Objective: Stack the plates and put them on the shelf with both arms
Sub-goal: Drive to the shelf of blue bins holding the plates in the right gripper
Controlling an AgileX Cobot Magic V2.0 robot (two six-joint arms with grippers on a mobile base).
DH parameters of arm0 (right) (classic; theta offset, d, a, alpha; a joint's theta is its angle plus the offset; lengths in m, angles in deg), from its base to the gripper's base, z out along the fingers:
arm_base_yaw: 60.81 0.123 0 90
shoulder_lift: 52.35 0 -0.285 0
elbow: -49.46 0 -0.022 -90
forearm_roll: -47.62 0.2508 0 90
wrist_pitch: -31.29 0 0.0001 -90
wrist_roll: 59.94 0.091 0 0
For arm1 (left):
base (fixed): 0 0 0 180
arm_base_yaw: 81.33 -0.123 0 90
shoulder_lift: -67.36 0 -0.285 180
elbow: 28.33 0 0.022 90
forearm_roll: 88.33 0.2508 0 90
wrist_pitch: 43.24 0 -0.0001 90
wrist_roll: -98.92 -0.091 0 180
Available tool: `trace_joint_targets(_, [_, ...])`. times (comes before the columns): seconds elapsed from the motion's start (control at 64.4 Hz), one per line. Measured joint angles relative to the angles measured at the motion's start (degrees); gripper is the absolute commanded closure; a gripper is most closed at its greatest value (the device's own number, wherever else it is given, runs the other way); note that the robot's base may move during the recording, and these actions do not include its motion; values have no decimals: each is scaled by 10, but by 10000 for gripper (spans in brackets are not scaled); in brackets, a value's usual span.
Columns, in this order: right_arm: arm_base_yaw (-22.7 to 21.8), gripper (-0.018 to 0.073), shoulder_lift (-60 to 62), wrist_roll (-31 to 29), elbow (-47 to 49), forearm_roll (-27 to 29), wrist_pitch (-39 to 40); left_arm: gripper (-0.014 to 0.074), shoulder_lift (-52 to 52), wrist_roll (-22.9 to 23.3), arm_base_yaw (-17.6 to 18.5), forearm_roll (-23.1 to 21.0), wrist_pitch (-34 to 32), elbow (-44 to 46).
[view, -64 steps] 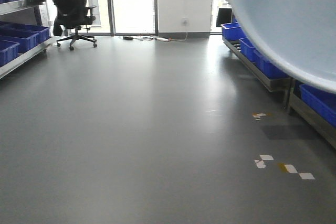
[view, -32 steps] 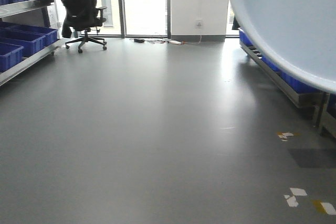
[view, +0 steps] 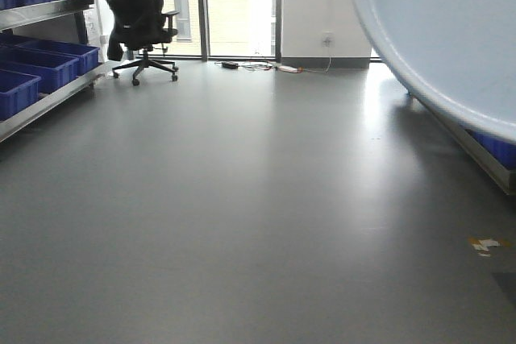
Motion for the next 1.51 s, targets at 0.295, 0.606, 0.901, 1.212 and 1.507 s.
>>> trace_joint_targets(0.295, [0,508,0,0,0,0,0,514,0,0,0,0,0,0])
trace_joint_targets(0.606, [0,508,0,0,0,0,-1,514,0,0,0,0,0,0])
trace_joint_targets(0.901, [0,508,0,0,0,0,-1,514,0,0,0,0,0,0])
trace_joint_targets(1.212, [0,508,1,0,0,0,-1,514,0,0,0,0,0,0])
trace_joint_targets(1.507, [0,508,1,0,0,0,-1,514,0,0,0,0,0,0])
